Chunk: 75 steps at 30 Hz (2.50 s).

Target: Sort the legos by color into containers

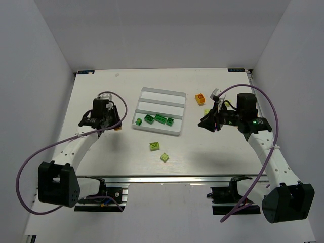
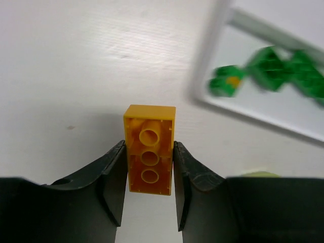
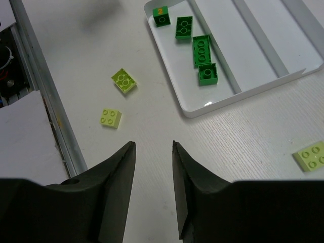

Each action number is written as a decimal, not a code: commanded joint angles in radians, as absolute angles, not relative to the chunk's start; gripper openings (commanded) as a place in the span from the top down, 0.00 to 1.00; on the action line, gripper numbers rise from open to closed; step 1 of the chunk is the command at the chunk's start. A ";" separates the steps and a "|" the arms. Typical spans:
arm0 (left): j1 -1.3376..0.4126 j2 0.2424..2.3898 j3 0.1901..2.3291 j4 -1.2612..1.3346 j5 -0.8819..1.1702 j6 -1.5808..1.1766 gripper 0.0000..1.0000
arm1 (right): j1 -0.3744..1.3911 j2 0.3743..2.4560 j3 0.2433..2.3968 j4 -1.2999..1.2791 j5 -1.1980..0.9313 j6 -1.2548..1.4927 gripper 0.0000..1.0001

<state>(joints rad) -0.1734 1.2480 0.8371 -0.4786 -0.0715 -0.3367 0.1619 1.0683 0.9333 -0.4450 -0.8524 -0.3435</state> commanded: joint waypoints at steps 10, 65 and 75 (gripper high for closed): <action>-0.233 1.561 1.117 -0.192 0.398 -0.654 0.99 | 0.149 1.081 0.920 -0.416 -0.851 -0.334 0.59; -0.308 1.034 0.827 -0.190 0.172 -0.265 0.29 | 0.187 2.083 1.739 -0.429 -0.196 -0.253 0.11; -0.308 1.032 0.825 -0.186 0.184 -0.267 0.29 | 0.206 2.249 1.847 -0.439 -0.126 -0.249 0.24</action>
<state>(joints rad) -0.3050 1.0500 0.8257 -0.1848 0.1822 -0.2794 0.1982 2.2234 1.7977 -0.4198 -0.1574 -0.2569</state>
